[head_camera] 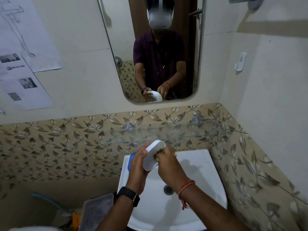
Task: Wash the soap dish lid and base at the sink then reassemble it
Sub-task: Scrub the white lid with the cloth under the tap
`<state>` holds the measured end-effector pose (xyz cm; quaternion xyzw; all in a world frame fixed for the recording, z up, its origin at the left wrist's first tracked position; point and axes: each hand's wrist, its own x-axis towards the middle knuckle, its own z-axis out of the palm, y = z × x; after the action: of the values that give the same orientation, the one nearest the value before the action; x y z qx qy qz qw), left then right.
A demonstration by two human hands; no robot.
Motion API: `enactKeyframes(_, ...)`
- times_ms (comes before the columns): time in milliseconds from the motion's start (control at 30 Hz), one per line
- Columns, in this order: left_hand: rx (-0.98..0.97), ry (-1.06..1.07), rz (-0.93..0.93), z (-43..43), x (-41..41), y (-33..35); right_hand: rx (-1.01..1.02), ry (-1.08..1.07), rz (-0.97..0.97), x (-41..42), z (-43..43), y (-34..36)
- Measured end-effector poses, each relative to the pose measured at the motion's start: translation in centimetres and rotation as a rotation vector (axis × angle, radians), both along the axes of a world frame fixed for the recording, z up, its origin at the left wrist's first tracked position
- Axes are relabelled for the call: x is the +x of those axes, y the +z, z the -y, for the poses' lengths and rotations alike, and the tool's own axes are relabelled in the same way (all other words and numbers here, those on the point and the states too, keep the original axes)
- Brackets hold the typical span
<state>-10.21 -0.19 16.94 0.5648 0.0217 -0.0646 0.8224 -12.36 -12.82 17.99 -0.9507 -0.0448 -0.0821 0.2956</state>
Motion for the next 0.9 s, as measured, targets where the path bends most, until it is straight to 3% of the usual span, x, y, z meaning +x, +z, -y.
enactKeyframes(233, -0.028, 0.076, 0.006, 0.7, -1.0, -0.1, 0.160, 0.156, -0.248, -1.3, -1.7, 1.8)
enactKeyframes(367, -0.218, 0.076, -0.098, 0.2, -1.0, -0.3, 0.245, 0.277, -0.470, -1.3, 1.3, 3.8)
enactKeyframes(467, -0.419, 0.126, -0.165, -1.1, 0.0, -0.6, 0.169, 0.288, -0.597, -2.2, 3.1, 3.6)
enactKeyframes(533, -0.477, 0.131, -0.188, -1.6, 0.6, -0.8, 0.282, 0.139, -0.538, -2.2, 4.0, 2.7)
enactKeyframes(633, -0.511, 0.127, -0.204, -1.6, 0.7, -0.7, 0.691, -0.156, -0.320, -1.5, 4.3, 2.9)
enactKeyframes(700, -0.505, 0.129, -0.221, -1.3, 0.4, -0.6, 0.785, -0.236, -0.144, -0.6, 3.9, 4.0)
enactKeyframes(800, -0.477, 0.116, -0.227, -0.5, -0.2, -0.4, 0.618, -0.227, 0.033, 0.9, 2.1, 5.8)
enactKeyframes(900, -0.448, 0.071, -0.217, 0.4, -0.9, 0.0, 0.358, -0.190, -0.030, 2.3, -0.5, 5.5)
